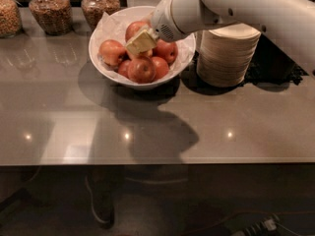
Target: Pick apple from white bowl
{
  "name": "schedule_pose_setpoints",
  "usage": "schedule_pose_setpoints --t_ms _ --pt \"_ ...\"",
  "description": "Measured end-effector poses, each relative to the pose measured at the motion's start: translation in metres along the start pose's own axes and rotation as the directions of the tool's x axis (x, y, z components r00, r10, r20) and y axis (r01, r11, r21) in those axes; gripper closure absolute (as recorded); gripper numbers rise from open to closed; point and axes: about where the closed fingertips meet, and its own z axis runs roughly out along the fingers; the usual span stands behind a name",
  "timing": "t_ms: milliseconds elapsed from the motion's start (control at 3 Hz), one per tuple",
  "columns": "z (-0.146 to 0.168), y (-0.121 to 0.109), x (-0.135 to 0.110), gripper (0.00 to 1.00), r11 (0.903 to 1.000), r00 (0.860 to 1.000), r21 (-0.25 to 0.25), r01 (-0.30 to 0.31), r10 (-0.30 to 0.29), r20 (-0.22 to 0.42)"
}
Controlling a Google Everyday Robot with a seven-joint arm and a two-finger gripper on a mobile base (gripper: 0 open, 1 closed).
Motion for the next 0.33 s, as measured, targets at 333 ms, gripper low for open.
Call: schedule_pose_setpoints --t_ms 333 --pt "-0.0178 -0.0051 -0.0143 1.00 0.9996 0.999 -0.027 0.009 -0.008 0.036"
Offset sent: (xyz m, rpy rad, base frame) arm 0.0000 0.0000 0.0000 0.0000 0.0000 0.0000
